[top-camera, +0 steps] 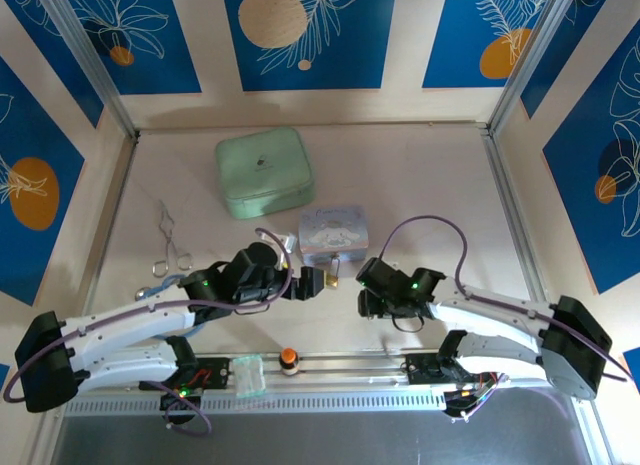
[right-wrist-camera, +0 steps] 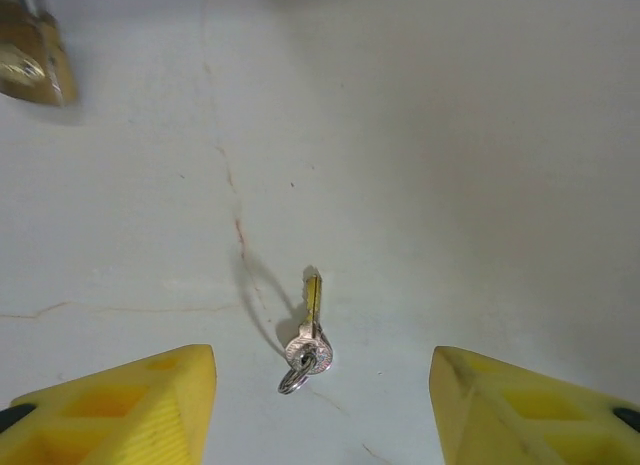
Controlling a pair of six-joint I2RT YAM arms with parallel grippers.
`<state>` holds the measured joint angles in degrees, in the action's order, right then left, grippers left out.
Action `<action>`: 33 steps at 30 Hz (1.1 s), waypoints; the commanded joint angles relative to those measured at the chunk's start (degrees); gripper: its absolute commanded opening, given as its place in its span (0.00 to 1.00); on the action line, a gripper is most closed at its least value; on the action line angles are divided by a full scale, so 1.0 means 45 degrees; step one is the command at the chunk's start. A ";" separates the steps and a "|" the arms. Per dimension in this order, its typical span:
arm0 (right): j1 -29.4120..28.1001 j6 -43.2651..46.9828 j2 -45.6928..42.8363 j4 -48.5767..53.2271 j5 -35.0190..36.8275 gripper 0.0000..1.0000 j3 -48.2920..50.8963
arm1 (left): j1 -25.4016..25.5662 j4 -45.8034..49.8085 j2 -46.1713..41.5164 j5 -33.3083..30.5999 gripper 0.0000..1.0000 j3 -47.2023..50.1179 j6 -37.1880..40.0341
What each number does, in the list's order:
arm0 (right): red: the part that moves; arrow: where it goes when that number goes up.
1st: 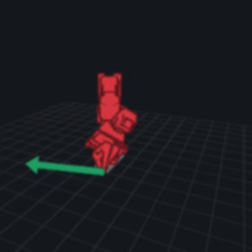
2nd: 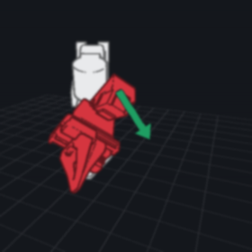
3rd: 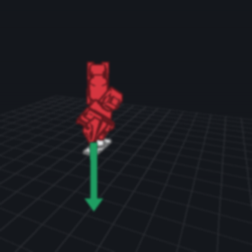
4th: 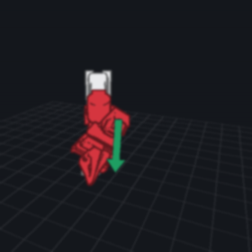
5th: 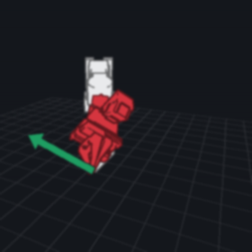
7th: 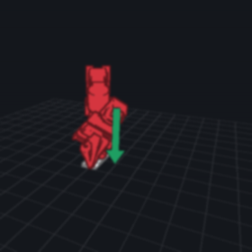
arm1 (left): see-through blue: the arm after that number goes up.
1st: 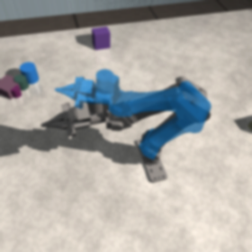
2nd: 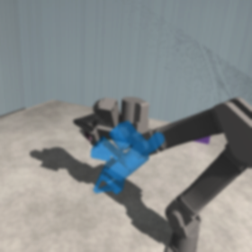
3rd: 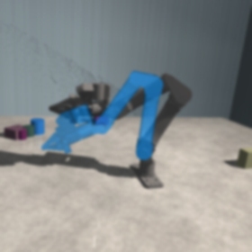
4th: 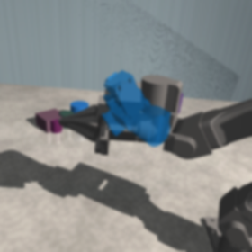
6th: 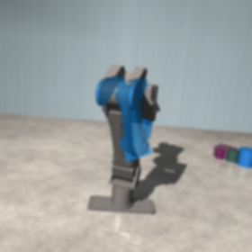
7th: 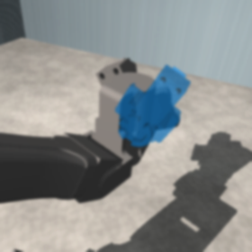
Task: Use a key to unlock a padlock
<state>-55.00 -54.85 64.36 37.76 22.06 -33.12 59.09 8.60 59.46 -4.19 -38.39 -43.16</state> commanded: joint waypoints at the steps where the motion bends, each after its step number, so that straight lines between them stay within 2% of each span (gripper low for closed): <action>1: -0.0422 -0.0920 0.0854 -0.0441 0.0354 0.55 -0.0304 | 0.0500 -0.0387 0.0304 -0.0643 0.99 -0.0511 -0.0360; 11: -0.1326 -0.1263 0.2736 -0.0087 0.0396 0.43 -0.1015 | 0.0736 -0.1041 0.1105 -0.0750 0.99 -0.0316 -0.0815; 18: -0.1399 -0.1640 0.2730 0.0630 0.0307 0.37 -0.1014 | 0.0746 -0.1321 0.1317 -0.0671 0.99 -0.0184 -0.1021; 21: -0.1395 -0.1588 0.2652 0.0469 0.0145 0.31 -0.0873 | 0.0736 -0.1437 0.1342 -0.0671 0.99 -0.0143 -0.1073; 33: -0.1567 -0.1759 0.3024 0.0166 -0.0393 0.23 -0.0457 | 0.0755 -0.1578 0.1298 -0.0750 0.99 0.0073 -0.1327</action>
<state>-61.47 -61.25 77.14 38.35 21.87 -36.49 61.80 3.75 65.12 -6.74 -38.74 -48.03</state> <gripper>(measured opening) 0.230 0.993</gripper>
